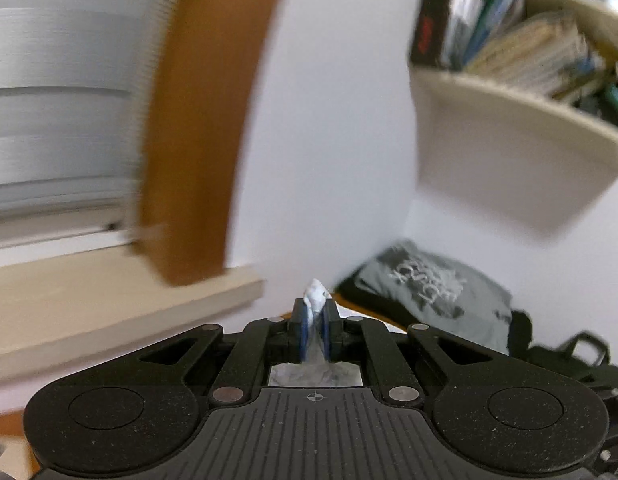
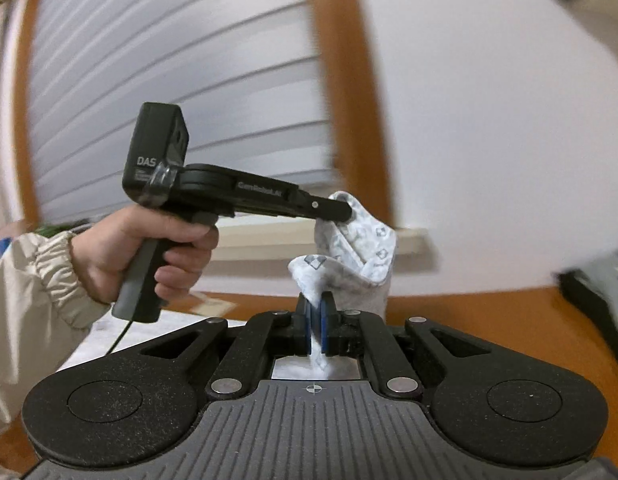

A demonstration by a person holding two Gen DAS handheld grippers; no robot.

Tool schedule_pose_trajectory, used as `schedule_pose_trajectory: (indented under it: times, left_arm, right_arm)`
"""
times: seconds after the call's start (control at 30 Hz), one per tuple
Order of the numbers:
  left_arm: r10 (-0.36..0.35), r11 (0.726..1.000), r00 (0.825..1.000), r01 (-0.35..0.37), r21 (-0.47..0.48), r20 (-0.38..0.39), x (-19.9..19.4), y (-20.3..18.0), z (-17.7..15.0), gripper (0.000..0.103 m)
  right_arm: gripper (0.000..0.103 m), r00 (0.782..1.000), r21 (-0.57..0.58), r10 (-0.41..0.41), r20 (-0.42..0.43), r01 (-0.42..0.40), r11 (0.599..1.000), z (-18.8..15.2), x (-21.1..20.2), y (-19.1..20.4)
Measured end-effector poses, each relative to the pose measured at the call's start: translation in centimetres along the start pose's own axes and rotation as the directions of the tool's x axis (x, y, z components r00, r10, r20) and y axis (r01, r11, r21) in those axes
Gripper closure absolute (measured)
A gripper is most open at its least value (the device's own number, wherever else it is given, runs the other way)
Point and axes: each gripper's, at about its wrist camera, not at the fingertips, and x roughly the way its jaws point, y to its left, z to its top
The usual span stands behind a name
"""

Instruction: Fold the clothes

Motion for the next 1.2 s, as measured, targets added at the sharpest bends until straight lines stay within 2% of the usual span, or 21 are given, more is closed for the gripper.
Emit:
schedule_pose_trajectory:
  times: [0.1,0.2,0.3,0.4,0.43,0.53,0.57,0.6,0.77,0.9,1.0,1.1,1.2]
  left_arm:
    - [0.024,0.998,0.999,-0.022,-0.056,0.043,-4.9,2.4,-1.6,0.095]
    - [0.059,0.991,0.996,-0.050,-0.123,0.069,-8.4,5.5,-4.0,0.095]
    - [0.131,0.975,0.991,-0.121,-0.188,0.040,-9.9,9.2,-6.7,0.094]
    - [0.184,0.945,0.983,-0.177,-0.276,-0.001,-10.8,12.7,-9.1,0.085]
    - [0.206,0.935,0.979,-0.200,-0.293,-0.010,-11.0,13.5,-9.7,0.079]
    - [0.218,0.921,0.976,-0.212,-0.327,-0.017,-11.5,14.8,-10.3,0.065]
    - [0.217,0.917,0.976,-0.211,-0.339,-0.020,-11.6,15.1,-10.5,0.063]
    - [0.215,0.913,0.976,-0.211,-0.349,-0.029,-11.5,15.4,-10.6,0.061]
    - [0.198,0.912,0.977,-0.214,-0.349,-0.080,-11.1,15.1,-12.2,0.048]
    - [0.187,0.913,0.976,-0.215,-0.348,-0.114,-10.7,14.5,-13.5,0.047]
    - [0.192,0.907,0.978,-0.208,-0.365,-0.081,-11.2,14.0,-13.8,0.049]
    - [0.163,0.904,0.986,-0.159,-0.398,-0.023,-12.6,13.2,-13.7,0.048]
    - [0.124,0.923,0.992,-0.126,-0.364,-0.029,-13.2,11.3,-13.7,0.042]
  right_arm:
    - [0.098,0.996,-0.046,0.088,-0.030,-0.089,0.995,0.5,1.4,4.2]
    - [0.098,0.982,-0.079,0.173,-0.073,-0.179,0.981,0.2,3.1,8.6]
    - [0.098,0.962,-0.106,0.234,-0.140,-0.249,0.963,-1.1,6.0,12.0]
    - [0.096,0.944,-0.099,0.250,-0.215,-0.276,0.956,-3.0,9.3,13.8]
    - [0.093,0.941,-0.099,0.243,-0.237,-0.272,0.957,-3.6,10.3,14.0]
    - [0.083,0.928,-0.085,0.250,-0.276,-0.283,0.955,-4.3,12.2,14.2]
    - [0.073,0.926,-0.076,0.259,-0.277,-0.289,0.954,-4.3,12.2,14.3]
    - [0.068,0.924,-0.070,0.265,-0.276,-0.294,0.953,-4.3,12.3,14.3]
    - [0.060,0.937,-0.081,0.251,-0.244,-0.278,0.957,-3.1,12.1,13.4]
    - [0.060,0.949,-0.087,0.208,-0.238,-0.234,0.968,-2.8,12.4,12.1]
    - [0.061,0.946,-0.099,0.175,-0.273,-0.209,0.973,-3.3,13.2,11.5]
    - [0.061,0.937,-0.118,0.164,-0.308,-0.209,0.971,-4.2,14.4,11.6]
    - [0.061,0.926,-0.130,0.169,-0.337,-0.224,0.966,-5.1,15.4,11.8]
